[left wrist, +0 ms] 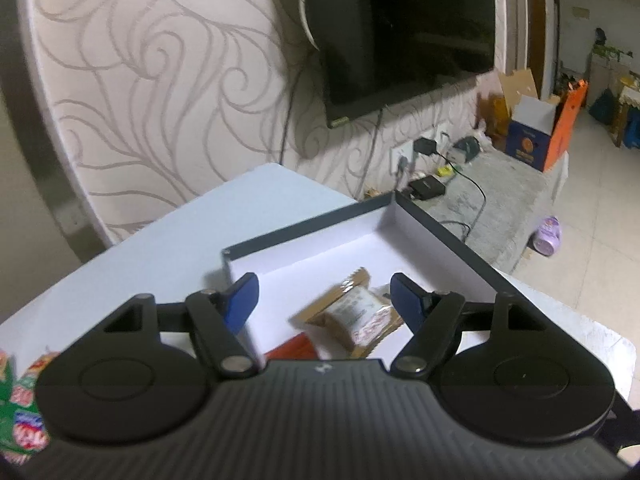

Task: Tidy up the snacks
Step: 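Open the right gripper to drop the orange packet into the box, then close the left gripper on the clear-wrapped bun while the right moves toward the chocolate candy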

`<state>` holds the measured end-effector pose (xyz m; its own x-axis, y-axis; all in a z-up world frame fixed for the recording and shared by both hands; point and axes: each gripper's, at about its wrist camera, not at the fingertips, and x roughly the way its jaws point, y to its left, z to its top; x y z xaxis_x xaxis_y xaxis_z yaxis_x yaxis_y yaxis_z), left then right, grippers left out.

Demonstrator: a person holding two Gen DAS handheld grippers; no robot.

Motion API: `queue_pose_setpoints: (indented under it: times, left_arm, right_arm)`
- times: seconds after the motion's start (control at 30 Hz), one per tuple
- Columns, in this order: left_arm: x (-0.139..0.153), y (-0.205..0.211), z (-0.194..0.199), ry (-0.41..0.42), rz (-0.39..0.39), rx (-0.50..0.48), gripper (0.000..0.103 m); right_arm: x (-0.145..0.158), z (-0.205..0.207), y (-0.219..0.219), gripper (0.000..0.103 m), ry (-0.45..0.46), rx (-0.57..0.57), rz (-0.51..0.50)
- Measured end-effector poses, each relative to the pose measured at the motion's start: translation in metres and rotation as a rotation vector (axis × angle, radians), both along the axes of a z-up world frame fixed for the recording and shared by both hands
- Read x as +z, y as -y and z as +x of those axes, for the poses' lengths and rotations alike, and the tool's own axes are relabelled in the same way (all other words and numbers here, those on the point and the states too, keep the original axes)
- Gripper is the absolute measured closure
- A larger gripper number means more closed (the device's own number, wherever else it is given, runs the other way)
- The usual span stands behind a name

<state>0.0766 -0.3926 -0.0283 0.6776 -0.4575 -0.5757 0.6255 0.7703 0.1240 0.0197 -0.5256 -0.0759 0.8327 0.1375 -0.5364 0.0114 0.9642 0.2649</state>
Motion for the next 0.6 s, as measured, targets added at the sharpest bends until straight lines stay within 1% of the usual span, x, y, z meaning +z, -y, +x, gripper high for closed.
queue_pose_setpoints:
  times: [0.2, 0.3, 0.37, 0.53, 0.6]
  left_arm:
    - [0.014, -0.034, -0.019, 0.058, -0.034, 0.045, 0.029]
    - [0.020, -0.059, -0.028, 0.056, -0.066, 0.069, 0.029]
    - [0.023, -0.076, -0.033, 0.070, -0.074, 0.089, 0.029]
    - [0.029, -0.137, -0.043, 0.071, -0.108, 0.181, 0.029]
    - [0.029, -0.167, -0.045, 0.086, -0.100, 0.234, 0.029]
  right_arm:
    - [0.008, -0.012, -0.016, 0.020, 0.035, 0.007, -0.033]
    - [0.010, -0.014, -0.025, 0.020, 0.042, 0.013, -0.037]
    - [0.011, -0.016, -0.033, 0.020, 0.047, 0.019, -0.045]
    - [0.017, -0.019, -0.053, 0.018, 0.076, 0.024, -0.053]
    - [0.020, -0.018, -0.063, 0.018, 0.090, 0.034, -0.056]
